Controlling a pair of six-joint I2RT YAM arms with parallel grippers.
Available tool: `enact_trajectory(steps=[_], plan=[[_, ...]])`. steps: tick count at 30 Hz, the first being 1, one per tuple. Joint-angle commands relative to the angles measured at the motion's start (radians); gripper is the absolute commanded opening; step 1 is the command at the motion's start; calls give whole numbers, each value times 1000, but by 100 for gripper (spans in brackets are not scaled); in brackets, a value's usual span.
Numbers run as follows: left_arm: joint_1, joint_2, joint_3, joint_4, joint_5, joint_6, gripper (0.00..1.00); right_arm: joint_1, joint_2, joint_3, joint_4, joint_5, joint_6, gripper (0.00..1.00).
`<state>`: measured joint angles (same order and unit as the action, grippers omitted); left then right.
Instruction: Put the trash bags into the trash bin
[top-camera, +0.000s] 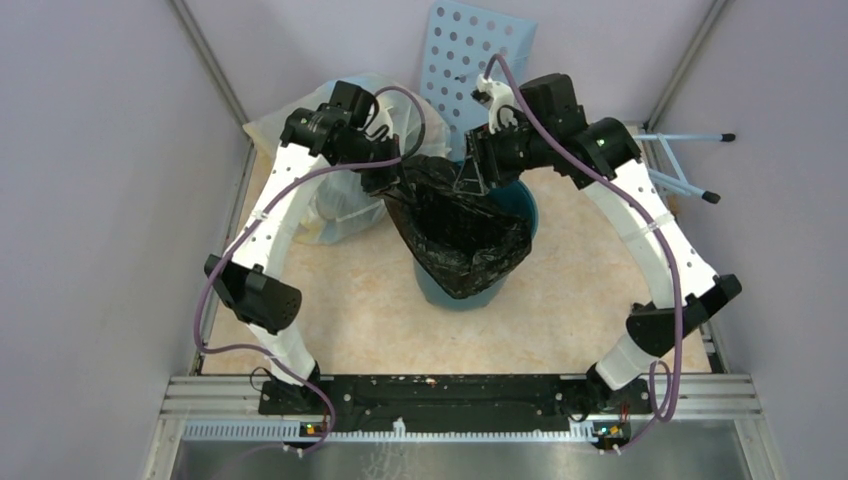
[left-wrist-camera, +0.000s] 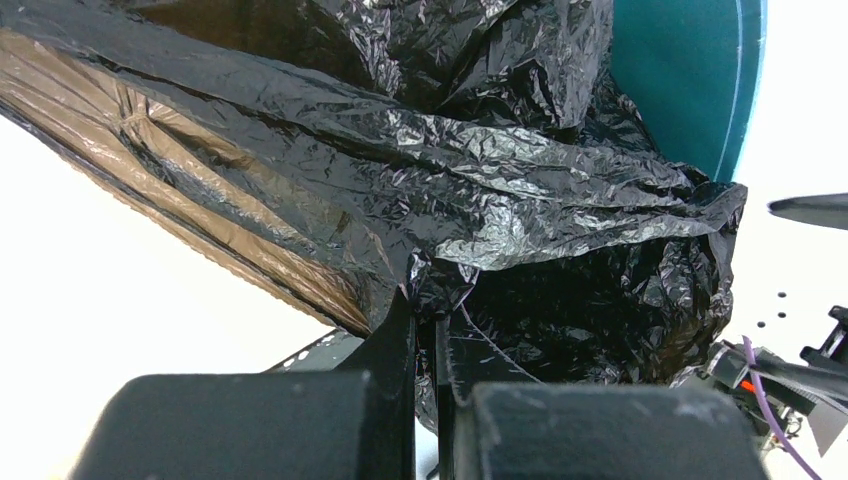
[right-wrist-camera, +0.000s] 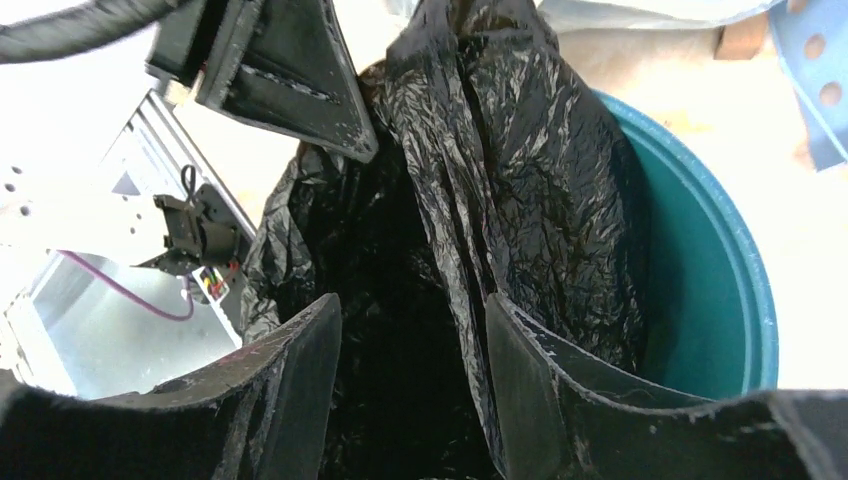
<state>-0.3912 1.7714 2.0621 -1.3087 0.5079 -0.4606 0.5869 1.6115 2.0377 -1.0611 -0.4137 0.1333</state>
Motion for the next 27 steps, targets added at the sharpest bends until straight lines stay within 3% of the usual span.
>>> enact_trajectory(steps=[1, 10, 12, 16, 20, 27], plan=[[3, -72, 4, 58, 63, 11, 0, 17, -22, -64, 2, 2, -5, 54], [-2, -92, -37, 114, 62, 18, 0, 18, -8, -183, 34, 48, 35, 49], [-9, -97, -48, 134, 79, 27, 0, 19, 3, -146, 18, 67, 43, 40], [-30, -133, -104, 200, 71, 37, 0, 14, 13, -104, 14, 92, 53, 32], [-31, -143, -126, 201, 34, 44, 0, -11, 22, -87, 16, 72, 99, 3], [-37, -144, -132, 164, -57, 57, 0, -142, -24, -92, 56, 98, 187, 0]])
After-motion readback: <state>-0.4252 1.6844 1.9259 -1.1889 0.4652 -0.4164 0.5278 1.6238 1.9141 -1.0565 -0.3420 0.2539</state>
